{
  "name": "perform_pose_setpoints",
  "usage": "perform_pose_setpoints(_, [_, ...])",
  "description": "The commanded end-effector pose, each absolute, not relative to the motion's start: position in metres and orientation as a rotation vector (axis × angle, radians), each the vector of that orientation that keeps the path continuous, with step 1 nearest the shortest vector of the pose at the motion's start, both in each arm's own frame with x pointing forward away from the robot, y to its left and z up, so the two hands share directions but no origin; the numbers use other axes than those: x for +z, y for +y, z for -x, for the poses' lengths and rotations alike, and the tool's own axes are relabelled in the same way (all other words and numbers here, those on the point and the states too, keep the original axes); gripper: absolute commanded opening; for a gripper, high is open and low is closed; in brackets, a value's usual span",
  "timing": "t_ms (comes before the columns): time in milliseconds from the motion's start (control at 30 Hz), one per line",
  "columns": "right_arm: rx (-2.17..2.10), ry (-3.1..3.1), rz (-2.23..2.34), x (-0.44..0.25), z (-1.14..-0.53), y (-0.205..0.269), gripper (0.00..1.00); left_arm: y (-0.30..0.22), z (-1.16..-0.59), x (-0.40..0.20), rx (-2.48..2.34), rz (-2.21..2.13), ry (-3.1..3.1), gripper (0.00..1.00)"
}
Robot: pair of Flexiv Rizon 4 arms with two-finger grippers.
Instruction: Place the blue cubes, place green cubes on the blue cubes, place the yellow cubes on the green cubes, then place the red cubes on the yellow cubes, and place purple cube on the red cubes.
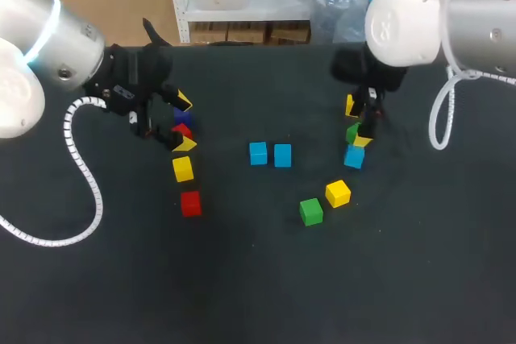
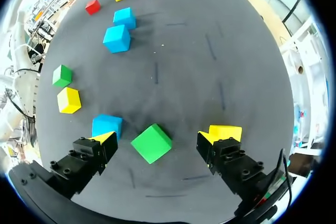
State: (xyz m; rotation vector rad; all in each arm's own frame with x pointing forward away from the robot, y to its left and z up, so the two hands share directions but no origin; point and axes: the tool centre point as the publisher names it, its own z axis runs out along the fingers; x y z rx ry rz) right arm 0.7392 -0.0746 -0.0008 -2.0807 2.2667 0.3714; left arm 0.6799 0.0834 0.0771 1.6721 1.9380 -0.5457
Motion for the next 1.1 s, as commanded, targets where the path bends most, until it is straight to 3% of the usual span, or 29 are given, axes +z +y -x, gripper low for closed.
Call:
perform_pose_setpoints(33, [0.382,2.256,2.093,0.006,-0.729,-0.078,1.00,0.085,-0.679,0.076,-0.548,-1.671,1.930,1.00])
perform_pose_setpoints(400, [0.410,2.238,2.144,0.013,-0.703,-0.077,1.00,0.085,-0.679,0.076,-0.548,-1.671,1.930,1.00])
perform_pose_setpoints(700, [0.047,2.492,1.939,0.022,-0.698,-0.070,1.00,0.085,-0.679,0.076,-0.548,-1.671,1.930,1.00])
perform_pose_setpoints(1100, [0.212,2.482,1.950,0.003,-0.688,-0.065,1.00,0.085,-0.679,0.076,-0.548,-1.671,1.930,1.00])
